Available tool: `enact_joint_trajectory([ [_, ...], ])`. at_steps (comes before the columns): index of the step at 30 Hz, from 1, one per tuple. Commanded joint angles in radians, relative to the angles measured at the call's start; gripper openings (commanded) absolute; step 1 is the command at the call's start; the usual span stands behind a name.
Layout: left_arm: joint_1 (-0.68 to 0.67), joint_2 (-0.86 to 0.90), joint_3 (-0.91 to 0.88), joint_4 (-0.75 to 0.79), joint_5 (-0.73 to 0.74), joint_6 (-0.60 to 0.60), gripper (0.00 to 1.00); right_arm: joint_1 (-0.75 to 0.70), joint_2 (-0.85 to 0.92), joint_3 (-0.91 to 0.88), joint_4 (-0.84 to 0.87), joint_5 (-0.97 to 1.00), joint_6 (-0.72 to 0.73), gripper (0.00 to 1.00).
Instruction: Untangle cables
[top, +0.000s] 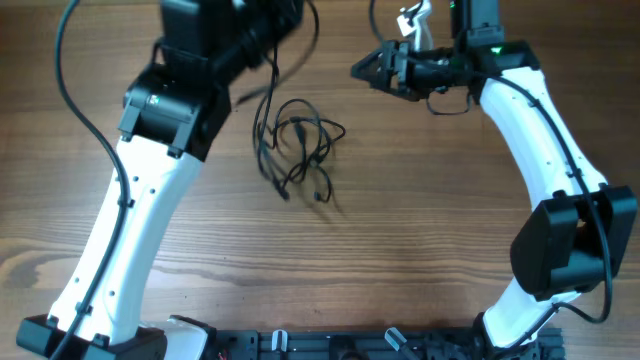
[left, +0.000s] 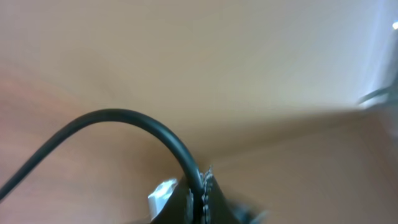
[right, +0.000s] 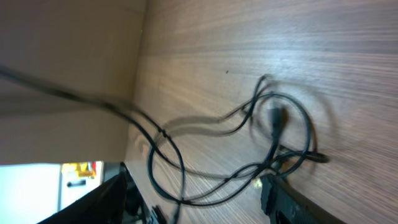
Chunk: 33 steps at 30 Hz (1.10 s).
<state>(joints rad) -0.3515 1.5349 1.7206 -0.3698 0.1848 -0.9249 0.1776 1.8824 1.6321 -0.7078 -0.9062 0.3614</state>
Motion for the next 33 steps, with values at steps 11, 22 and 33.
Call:
enact_joint_trajectory([
  [11,0.039,-0.151,0.014,0.337,0.129,-0.131,0.04,0.014,0.01,0.009,0.066,0.013,0.007,0.72],
  [22,0.079,-0.104,0.014,-0.03,-0.056,-0.162,0.04,0.231,0.01,0.009,-0.015,0.194,-0.322,0.72],
  [33,0.173,-0.143,0.014,-0.03,0.093,-0.288,0.04,0.416,0.05,-0.103,0.281,0.332,-0.323,0.71],
])
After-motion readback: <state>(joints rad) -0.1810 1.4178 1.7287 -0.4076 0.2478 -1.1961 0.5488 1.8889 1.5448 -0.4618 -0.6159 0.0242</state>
